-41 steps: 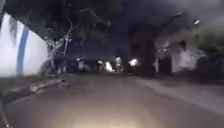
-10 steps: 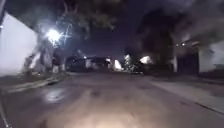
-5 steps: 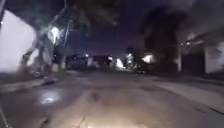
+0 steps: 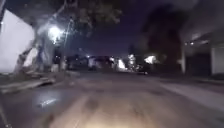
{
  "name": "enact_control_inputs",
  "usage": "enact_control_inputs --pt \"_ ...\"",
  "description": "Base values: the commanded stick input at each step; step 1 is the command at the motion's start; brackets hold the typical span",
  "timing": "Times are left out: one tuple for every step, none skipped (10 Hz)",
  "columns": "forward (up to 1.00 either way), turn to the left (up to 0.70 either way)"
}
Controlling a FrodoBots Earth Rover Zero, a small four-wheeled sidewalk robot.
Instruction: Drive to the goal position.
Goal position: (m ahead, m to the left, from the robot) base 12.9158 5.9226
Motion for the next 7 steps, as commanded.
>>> enact_control_inputs --pt "0.7 0.0" --pt "0.7 0.0" --pt "0.7 0.0" --pt "0.7 0.0" --pt "0.7 0.0" --pt "0.7 0.0" --pt "0.7 0.0"
